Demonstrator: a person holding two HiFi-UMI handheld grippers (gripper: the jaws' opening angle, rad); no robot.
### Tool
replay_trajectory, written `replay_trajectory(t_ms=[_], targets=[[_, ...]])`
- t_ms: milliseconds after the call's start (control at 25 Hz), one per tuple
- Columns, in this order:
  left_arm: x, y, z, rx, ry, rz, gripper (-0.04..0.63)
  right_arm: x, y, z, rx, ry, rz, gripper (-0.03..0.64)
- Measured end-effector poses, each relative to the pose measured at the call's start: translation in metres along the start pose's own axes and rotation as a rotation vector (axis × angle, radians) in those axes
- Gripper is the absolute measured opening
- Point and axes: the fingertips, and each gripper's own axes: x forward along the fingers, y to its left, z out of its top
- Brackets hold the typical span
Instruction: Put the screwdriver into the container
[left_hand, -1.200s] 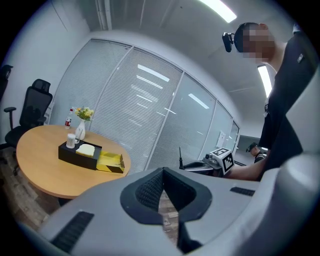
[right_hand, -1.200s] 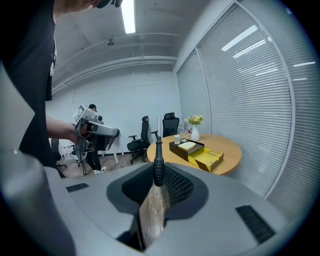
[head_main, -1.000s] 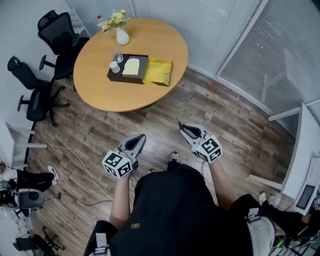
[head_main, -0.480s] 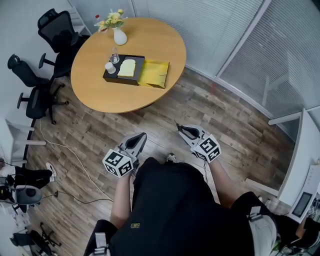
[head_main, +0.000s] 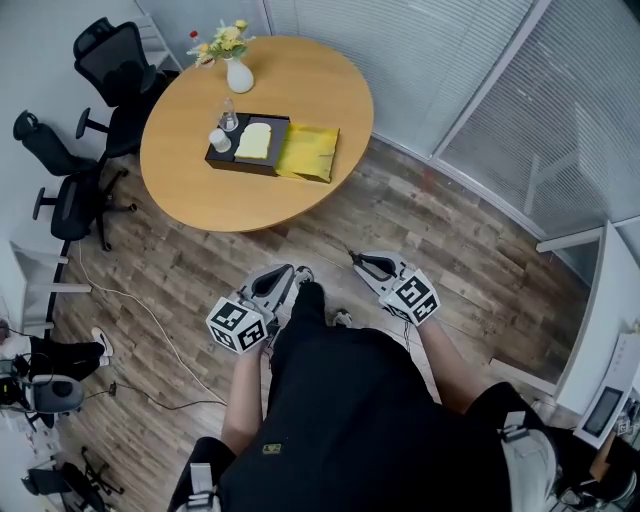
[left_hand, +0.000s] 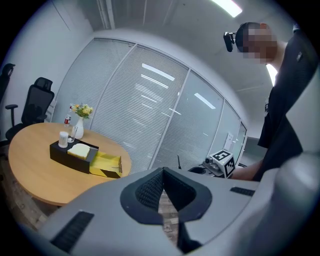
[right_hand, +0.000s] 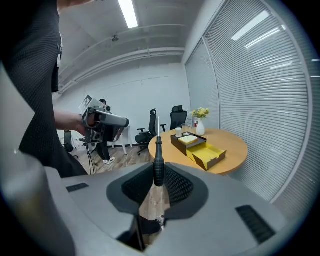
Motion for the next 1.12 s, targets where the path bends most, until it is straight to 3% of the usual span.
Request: replay_trajectory(t_ms=[480, 1120], targets=[[0.036, 0.054, 0.039, 0.008, 0.002, -0.066, 0.005, 0.037, -0.038, 0.020, 0.018, 0.032, -0.045, 0.061], [0.064, 0.151, 0.073, -0.010, 0.038, -0.090, 0.005, 0.122, -0.090, 0.051, 0.024, 0.051, -0.071, 0.061]])
